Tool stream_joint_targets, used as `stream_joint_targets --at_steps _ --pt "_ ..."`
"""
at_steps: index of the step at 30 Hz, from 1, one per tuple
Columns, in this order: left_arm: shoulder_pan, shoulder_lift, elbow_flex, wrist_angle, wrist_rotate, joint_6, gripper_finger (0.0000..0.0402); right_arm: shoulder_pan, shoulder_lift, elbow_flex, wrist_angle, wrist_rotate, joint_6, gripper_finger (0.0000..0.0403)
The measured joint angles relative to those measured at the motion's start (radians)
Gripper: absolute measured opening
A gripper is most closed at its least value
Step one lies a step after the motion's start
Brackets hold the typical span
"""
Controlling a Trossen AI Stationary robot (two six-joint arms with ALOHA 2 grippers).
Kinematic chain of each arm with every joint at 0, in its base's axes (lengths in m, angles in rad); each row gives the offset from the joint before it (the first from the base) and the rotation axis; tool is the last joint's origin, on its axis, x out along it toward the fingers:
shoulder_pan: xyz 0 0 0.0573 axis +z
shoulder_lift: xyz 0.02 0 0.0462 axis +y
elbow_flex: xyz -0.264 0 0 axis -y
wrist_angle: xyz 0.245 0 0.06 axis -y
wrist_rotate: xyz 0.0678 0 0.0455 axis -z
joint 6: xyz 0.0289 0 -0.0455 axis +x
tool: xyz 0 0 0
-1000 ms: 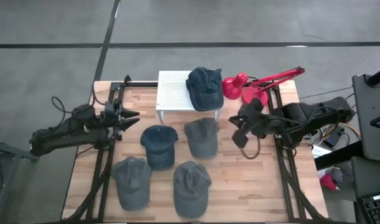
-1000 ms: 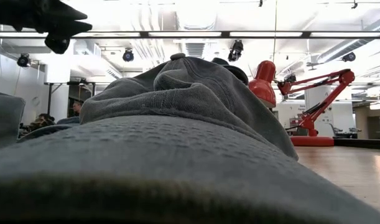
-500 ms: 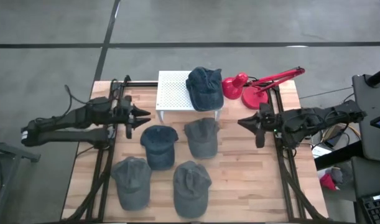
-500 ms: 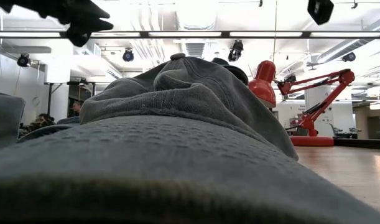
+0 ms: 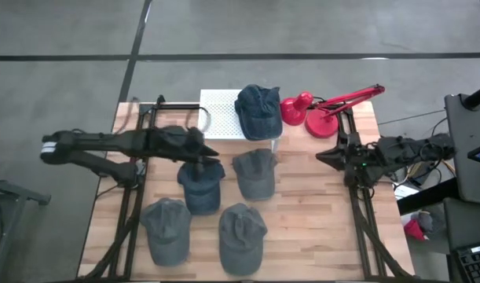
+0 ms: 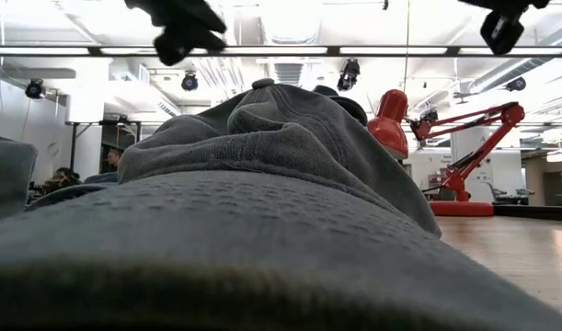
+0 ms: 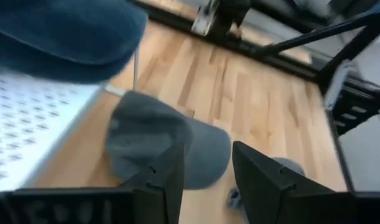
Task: Pick & Place hat
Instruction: Stack the gray cap on the top of the other gray cap on the shelf
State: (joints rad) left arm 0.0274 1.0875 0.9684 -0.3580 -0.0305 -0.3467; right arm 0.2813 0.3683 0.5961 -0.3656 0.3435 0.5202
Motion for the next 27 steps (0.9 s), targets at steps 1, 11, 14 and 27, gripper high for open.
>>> stream_joint_targets --at_steps 1,11,14,27 --pt "-0.011 0.032 0.023 -0.006 -0.011 -0.026 0.0133 0.000 -0.020 -0.007 0.001 -0.022 0.000 0.0031" --pt "-0.098 0.310 0.261 -0.185 -0.024 -0.315 0.0130 0.000 -0.176 -0.069 -0.033 -0.119 -0.074 0.0031" --pt "-0.121 0.382 0.338 -0.296 -0.023 -0.378 0.0130 0.000 -0.203 -0.084 -0.052 -0.118 -0.082 0.0031" --pt "-0.138 0.651 0.695 -0.962 -0.039 -0.940 0.0130 0.000 -0.223 -0.111 -0.069 -0.117 -0.087 0.0031"
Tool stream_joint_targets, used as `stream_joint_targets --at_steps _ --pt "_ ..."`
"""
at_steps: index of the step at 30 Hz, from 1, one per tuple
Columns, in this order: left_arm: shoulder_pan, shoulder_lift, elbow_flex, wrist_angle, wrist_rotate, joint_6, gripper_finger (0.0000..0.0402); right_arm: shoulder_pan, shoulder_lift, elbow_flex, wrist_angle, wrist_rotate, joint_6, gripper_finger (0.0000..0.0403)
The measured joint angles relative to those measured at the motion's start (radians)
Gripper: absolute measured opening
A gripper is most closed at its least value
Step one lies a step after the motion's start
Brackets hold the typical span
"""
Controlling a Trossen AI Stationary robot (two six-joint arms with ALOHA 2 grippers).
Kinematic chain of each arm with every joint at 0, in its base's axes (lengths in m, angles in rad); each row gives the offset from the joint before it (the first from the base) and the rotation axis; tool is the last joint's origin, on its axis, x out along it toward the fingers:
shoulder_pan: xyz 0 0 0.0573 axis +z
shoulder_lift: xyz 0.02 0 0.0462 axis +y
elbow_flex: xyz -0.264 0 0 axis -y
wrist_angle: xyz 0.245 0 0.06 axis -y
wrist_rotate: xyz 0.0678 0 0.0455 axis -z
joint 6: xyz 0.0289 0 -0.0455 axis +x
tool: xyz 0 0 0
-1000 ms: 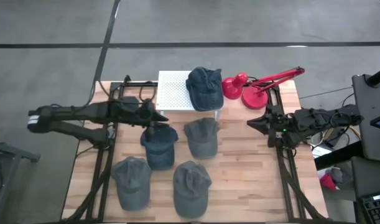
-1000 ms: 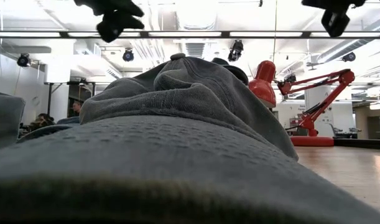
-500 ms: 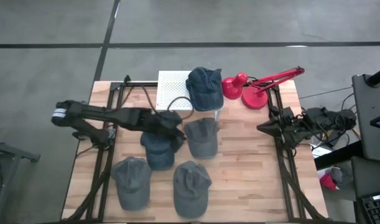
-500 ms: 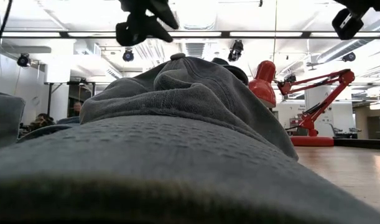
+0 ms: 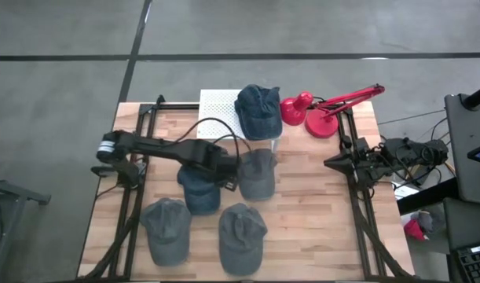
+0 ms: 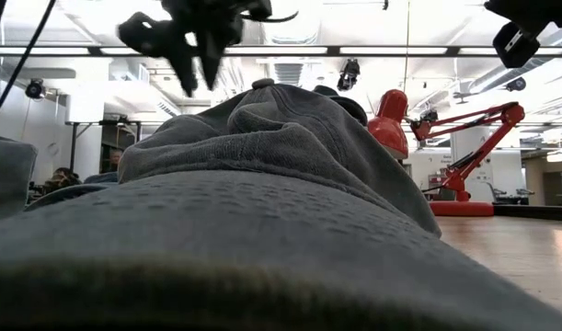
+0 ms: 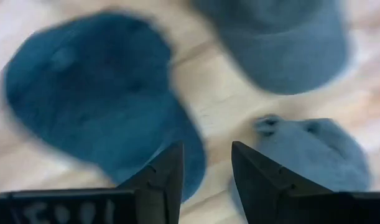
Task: Pick & Place hat
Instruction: Stack the gray cap on the top of the other gray cap on the shelf
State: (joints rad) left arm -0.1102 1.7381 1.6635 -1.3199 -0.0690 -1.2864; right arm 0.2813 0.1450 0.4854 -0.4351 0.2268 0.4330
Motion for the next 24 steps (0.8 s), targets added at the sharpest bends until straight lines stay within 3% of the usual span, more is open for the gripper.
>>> stream_joint_targets --at_steps 6,13,24 --pt "-0.020 0.038 0.017 -0.102 0.001 -0.222 0.0130 0.000 -0.001 0.009 -0.052 0.000 0.000 0.0031" --pt "-0.060 0.062 0.006 -0.104 -0.001 -0.276 0.0131 0.000 -0.001 0.013 -0.063 0.000 0.004 0.0031" --pt "-0.077 0.058 -0.112 -0.096 0.003 -0.285 0.0131 0.000 -0.001 0.014 -0.063 0.000 0.004 0.0031"
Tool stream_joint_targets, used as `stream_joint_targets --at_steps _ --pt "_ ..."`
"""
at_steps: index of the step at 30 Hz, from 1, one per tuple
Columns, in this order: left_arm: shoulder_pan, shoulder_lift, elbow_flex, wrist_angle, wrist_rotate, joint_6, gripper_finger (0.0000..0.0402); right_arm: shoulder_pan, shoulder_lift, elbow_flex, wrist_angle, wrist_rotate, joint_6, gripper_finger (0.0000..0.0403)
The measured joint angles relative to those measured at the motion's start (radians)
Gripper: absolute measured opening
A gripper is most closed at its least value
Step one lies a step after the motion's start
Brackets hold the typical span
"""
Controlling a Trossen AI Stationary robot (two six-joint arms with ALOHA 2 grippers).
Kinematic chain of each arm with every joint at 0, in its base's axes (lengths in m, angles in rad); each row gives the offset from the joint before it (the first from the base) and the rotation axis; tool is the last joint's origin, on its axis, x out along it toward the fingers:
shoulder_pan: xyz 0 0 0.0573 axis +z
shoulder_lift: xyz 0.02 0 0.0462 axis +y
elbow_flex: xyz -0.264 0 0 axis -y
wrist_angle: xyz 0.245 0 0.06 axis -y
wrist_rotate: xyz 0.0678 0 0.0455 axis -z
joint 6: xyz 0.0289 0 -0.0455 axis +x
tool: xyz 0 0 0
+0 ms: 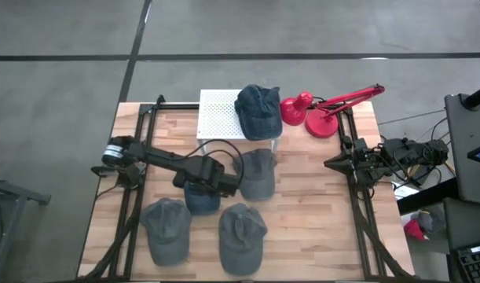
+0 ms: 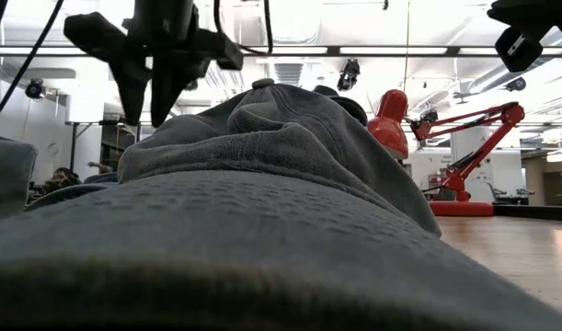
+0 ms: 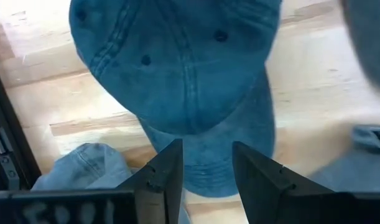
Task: Pick & Place hat
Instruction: Stack the gray cap on the top of the other gray cap on the shelf
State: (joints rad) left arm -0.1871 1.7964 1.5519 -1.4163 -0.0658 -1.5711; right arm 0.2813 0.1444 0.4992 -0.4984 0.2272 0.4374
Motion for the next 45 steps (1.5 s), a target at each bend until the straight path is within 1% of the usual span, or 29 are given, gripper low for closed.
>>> stream_joint_targets --at_steps 2,9,12,14,18,20,24,27,29,32,35,39,45 --pt "0.000 0.000 -0.026 0.004 -0.015 -0.014 0.0131 0.000 0.000 0.000 0.000 0.000 0.000 0.0031" --pt "0.000 -0.016 -0.107 0.064 -0.144 -0.080 0.0131 0.000 0.000 0.000 0.000 0.000 0.000 0.0031" --pt "0.000 -0.050 -0.126 0.081 -0.213 -0.118 0.0131 0.000 0.000 0.000 0.000 0.000 0.000 0.0031" --pt "0.000 -0.080 -0.140 0.083 -0.241 -0.140 0.0135 0.000 0.000 0.000 0.000 0.000 0.006 0.0031" --pt "0.000 -0.136 -0.186 0.097 -0.269 -0.180 0.0158 0.000 0.000 0.000 0.000 0.000 0.027 0.0031" --pt "0.001 -0.160 -0.226 0.132 -0.276 -0.194 0.0175 0.000 0.001 0.000 -0.002 0.000 0.027 0.0031" --pt "0.003 -0.185 -0.343 0.334 -0.301 -0.196 0.0210 0.000 0.002 0.000 -0.003 0.000 0.026 0.0031" --pt "0.011 -0.192 -0.434 0.503 -0.297 -0.196 0.0230 0.000 0.002 0.000 -0.003 0.000 0.026 0.0031" --pt "0.017 -0.192 -0.482 0.561 -0.279 -0.197 0.0239 0.000 0.002 0.000 -0.003 0.000 0.026 0.0031" --pt "0.027 -0.192 -0.522 0.577 -0.217 -0.238 0.0245 0.000 0.002 0.000 -0.003 0.000 0.026 0.0031" --pt "0.027 -0.193 -0.527 0.577 -0.179 -0.242 0.0243 0.000 0.002 0.000 -0.002 0.000 0.027 0.0031" --pt "0.029 -0.193 -0.521 0.573 -0.178 -0.235 0.0243 0.000 0.001 0.000 -0.001 0.001 0.048 0.0031" --pt "0.031 -0.171 -0.561 0.582 -0.178 -0.230 0.0242 0.000 0.001 0.000 -0.001 0.001 0.058 0.0031"
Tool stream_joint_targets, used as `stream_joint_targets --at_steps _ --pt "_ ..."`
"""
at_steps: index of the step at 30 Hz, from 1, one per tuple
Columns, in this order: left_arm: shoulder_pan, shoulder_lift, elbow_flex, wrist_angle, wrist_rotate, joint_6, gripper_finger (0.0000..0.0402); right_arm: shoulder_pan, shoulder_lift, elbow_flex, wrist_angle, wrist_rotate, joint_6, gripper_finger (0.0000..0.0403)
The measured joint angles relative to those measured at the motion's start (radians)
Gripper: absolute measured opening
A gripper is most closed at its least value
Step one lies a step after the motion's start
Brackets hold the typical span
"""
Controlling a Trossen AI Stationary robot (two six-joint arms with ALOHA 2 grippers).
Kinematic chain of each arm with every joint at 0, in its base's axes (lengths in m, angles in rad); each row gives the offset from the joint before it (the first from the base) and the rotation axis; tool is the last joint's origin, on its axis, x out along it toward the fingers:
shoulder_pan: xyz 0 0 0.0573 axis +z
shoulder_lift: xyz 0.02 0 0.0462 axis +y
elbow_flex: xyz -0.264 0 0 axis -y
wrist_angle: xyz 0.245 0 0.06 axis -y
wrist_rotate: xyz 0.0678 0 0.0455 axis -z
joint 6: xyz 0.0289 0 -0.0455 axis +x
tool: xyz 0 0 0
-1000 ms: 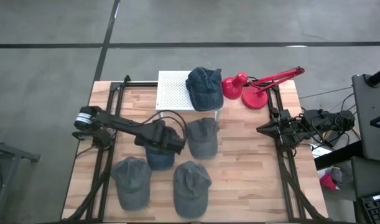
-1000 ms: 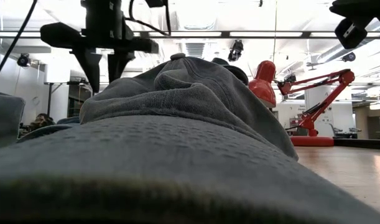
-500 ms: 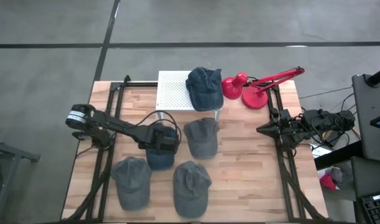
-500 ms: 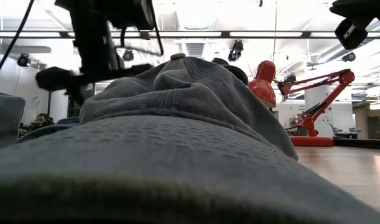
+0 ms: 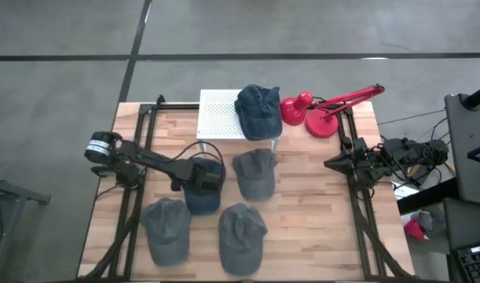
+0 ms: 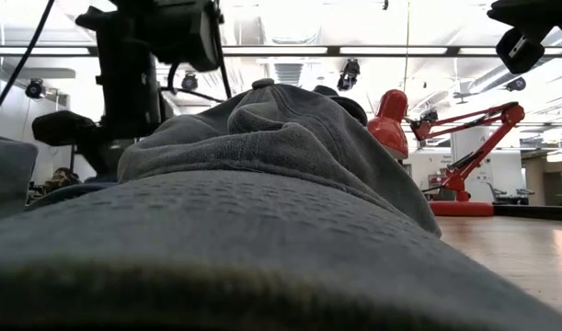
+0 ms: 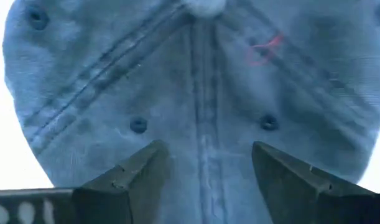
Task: Pick & Place hat
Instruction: Stack the gray cap on the top of the other gray cap on the shelf
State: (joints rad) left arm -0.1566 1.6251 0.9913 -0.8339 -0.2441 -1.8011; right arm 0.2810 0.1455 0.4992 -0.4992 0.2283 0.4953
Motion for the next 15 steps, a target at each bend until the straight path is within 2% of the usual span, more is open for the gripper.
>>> stream_joint_targets --at_steps 11,15 --pt "0.000 0.073 -0.121 0.222 0.000 0.019 0.0238 0.000 0.000 -0.001 0.000 0.007 0.003 0.0031" --pt "0.001 0.111 -0.127 0.222 0.016 0.017 0.0209 0.000 0.000 -0.001 0.000 0.007 0.018 0.0031"
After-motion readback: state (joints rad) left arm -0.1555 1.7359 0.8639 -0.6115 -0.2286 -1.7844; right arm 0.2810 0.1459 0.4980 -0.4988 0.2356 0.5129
